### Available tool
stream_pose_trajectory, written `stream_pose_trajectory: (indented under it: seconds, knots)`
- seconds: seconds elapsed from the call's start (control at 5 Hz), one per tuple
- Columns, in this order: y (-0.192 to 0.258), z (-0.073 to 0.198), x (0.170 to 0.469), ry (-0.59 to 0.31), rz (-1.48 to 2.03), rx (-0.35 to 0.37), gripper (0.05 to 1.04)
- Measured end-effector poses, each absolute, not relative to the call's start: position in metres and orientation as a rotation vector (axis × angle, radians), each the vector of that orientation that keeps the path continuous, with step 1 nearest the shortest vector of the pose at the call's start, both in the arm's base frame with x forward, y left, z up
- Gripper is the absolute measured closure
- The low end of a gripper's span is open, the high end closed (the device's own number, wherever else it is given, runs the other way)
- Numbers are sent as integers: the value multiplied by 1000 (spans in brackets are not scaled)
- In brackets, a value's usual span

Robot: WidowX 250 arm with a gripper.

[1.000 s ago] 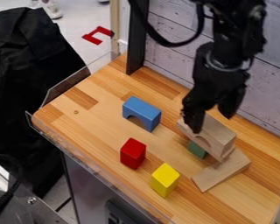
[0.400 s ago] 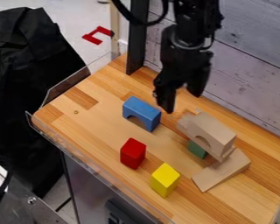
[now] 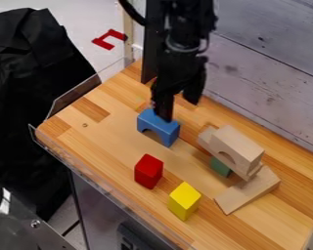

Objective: Take the blue arch and place on top of the arch

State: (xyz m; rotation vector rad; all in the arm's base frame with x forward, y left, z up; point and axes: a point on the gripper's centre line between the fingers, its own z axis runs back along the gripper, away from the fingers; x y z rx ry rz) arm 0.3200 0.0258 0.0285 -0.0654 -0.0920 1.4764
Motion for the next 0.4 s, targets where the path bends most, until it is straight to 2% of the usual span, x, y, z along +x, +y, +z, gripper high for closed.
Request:
stream_pose_trajectory:
  seconds: [0.4]
  knots:
    - [49, 20, 321, -73, 1548, -71, 83]
